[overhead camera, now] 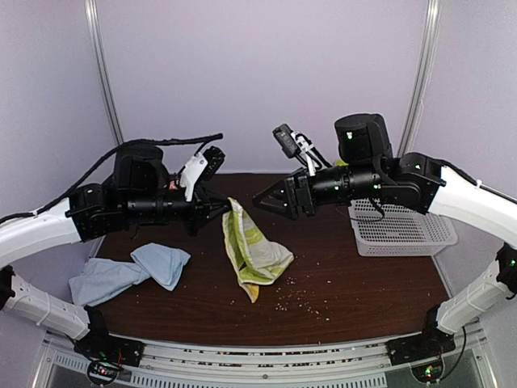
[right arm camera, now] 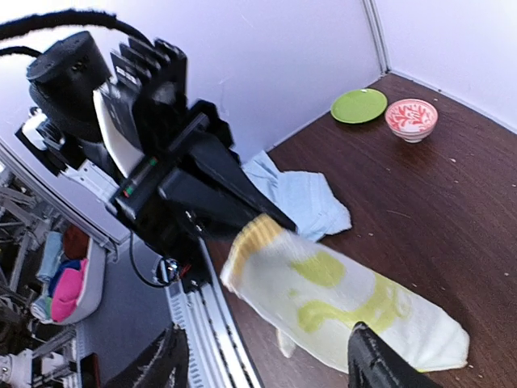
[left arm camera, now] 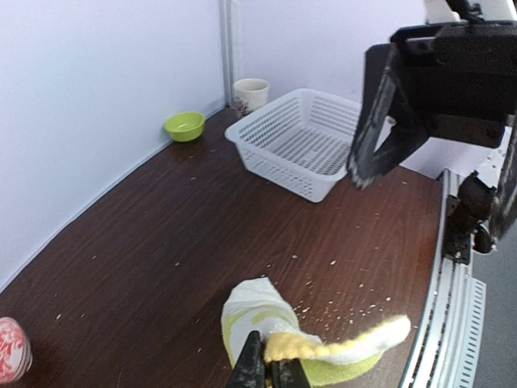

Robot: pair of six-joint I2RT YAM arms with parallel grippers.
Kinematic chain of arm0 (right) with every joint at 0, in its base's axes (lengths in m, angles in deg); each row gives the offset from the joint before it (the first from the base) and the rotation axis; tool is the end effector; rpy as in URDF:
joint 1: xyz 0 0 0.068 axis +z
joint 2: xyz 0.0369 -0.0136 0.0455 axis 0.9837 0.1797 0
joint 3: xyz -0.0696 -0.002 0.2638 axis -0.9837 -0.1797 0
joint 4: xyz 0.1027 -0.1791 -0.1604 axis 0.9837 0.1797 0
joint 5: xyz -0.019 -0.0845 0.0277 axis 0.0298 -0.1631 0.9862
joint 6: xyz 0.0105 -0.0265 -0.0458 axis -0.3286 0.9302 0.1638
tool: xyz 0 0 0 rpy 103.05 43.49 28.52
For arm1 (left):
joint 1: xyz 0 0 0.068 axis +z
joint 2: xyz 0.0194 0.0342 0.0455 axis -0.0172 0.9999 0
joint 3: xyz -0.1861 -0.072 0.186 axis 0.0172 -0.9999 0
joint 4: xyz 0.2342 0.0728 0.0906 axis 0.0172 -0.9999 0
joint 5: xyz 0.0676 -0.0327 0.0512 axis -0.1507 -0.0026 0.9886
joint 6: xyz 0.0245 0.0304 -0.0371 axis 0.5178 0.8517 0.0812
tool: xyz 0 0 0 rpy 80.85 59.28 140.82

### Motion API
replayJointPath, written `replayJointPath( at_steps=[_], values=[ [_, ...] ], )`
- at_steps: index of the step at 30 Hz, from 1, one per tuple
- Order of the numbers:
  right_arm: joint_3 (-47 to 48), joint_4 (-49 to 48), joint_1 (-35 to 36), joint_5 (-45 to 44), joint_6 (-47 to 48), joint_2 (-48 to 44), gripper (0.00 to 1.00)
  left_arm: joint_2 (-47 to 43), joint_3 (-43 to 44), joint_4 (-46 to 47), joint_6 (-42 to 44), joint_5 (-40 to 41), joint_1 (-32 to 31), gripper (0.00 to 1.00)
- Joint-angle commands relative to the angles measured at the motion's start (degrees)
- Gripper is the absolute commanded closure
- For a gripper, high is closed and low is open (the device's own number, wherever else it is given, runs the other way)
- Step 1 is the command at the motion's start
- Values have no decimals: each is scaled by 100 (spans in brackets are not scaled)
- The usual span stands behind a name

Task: Roll the towels
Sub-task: Pass from the right arm to the left

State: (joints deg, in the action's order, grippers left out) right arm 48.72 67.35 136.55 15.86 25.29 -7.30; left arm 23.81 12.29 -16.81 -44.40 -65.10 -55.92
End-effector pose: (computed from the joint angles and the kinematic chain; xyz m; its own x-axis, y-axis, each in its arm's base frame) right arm 0.1607 0.2739 0.4077 -0.5008 -0.2281 -0.8350 -0.8584 0.2547 0.4452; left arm 0.1543 -0.2281 0.3644 -0.2947 0.2192 -0.9301 0.8550 0.4952 -0.1542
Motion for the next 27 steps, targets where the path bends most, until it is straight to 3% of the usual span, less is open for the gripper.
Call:
replayJointPath(
  at_steps=[1, 6, 10, 17, 27],
  values=[
    [-629, -325, -88, -961, -51, -482, 31, -865, -690, 436, -697, 1653, -2, 100],
    [-1451, -762, -38, -1109, -345, -356, 32, -1707, -1371, -41, -1504, 3166, 1, 100],
    [-1766, -975, 270, -1093, -484, 225, 35, -2117, -1641, -381, -1872, 3916, 1, 100],
    [-1439, -581, 1000, -1667, 32, 1703, 36, -2006, -1474, -818, -1985, 4549, 1, 100],
    [-599, 120, 1278, -2655, 354, 3140, 36, -1939, -1617, -914, -2056, 4777, 1, 100]
  ],
)
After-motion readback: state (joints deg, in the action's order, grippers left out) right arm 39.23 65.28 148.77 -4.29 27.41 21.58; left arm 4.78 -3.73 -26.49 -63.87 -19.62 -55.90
